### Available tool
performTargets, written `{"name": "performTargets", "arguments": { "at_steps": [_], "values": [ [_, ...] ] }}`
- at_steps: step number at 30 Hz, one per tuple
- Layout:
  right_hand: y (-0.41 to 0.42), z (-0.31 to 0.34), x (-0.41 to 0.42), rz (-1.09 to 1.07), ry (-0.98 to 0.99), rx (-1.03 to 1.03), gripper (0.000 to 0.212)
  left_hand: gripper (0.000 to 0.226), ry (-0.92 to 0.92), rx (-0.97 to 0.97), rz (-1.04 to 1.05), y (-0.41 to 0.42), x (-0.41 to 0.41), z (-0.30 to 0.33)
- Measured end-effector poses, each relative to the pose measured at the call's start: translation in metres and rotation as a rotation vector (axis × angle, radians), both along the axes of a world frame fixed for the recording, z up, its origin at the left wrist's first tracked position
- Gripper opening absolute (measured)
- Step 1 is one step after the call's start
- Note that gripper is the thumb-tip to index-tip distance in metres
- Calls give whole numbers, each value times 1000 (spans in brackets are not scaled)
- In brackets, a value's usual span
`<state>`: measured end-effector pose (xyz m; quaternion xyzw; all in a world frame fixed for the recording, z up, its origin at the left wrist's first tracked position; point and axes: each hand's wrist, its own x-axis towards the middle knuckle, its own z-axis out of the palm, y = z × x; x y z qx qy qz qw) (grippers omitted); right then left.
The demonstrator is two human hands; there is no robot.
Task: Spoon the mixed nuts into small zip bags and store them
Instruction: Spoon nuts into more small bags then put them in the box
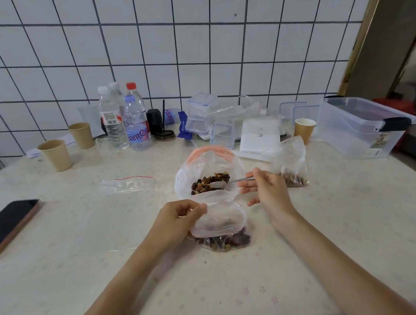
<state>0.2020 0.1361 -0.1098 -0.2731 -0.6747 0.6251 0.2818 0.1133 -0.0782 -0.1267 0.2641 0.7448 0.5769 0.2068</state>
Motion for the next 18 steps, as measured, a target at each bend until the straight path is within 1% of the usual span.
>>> {"name": "performTargets", "arguments": {
  "at_steps": [2, 4, 6, 7, 10, 12, 14, 16, 18],
  "values": [
    [1, -7, -5, 22, -67, -18, 34, 23, 1, 2, 6, 0, 1, 0],
    [5, -11, -6, 28, -139, -9, 40, 24, 0, -7, 13, -1, 1, -1],
    [11, -11, -2, 22, -217, 57, 42, 29, -23, -19, 26, -2, 1, 0],
    [14, -11, 1, 20, -242, 95, 38, 32, -56, -22, 37, -4, 0, 1],
    [22, -9, 10, 4, -264, 163, 30, 40, -245, -15, 24, -8, -2, 7],
    [25, -7, 17, -1, -281, 217, 26, 40, -378, -3, -16, -9, -3, 11],
    [23, -6, 25, 39, -302, 243, 22, 39, -496, 29, -50, -10, -6, 11],
    [18, -5, 33, 135, -330, 196, 21, 36, -579, 60, -99, -12, -9, 10],
    [12, -2, 40, 268, -390, 109, 28, 33, -644, 87, -161, -16, -12, 10]
  ]
}}
